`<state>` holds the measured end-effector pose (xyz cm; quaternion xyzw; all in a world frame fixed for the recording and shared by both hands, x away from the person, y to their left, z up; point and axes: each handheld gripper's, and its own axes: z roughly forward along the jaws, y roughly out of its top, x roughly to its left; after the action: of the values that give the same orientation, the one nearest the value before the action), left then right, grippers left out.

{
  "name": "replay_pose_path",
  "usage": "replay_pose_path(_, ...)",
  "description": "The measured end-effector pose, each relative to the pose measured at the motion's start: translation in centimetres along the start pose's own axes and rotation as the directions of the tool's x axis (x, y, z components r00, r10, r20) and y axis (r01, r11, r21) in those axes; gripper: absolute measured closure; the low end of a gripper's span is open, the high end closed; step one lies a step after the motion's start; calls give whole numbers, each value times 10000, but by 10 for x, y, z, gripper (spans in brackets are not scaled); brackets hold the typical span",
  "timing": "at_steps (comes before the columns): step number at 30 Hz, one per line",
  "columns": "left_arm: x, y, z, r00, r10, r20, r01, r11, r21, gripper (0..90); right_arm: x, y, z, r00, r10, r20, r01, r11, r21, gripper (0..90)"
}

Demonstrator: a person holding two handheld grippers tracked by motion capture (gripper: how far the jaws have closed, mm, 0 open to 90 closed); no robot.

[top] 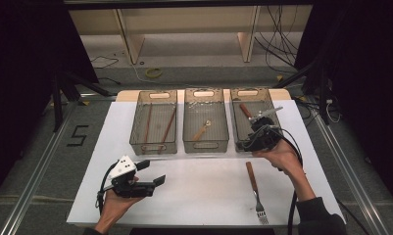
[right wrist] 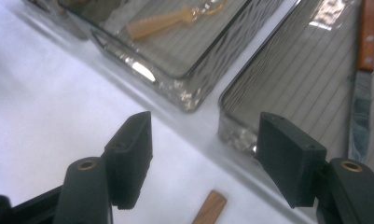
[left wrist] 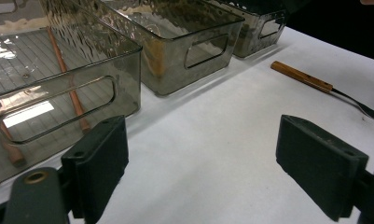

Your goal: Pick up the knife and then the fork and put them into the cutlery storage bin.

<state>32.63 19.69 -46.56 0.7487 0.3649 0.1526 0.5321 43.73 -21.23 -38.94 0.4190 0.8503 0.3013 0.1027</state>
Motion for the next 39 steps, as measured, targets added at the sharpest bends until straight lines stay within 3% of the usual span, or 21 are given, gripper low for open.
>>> replay_pose_path(32, 0, 0, -1, 9999, 145, -16, -145, 9999, 23, 161, 21, -55, 9, 9997, 21, -258, 11, 9924, 1229, 389)
replay_pose_path(39, 0, 0, -1, 9999, 107, -25, -107, 9999, -57, 161, 24, -64, 10, 9999, 28, -100, -12, 9881, 1540, 405)
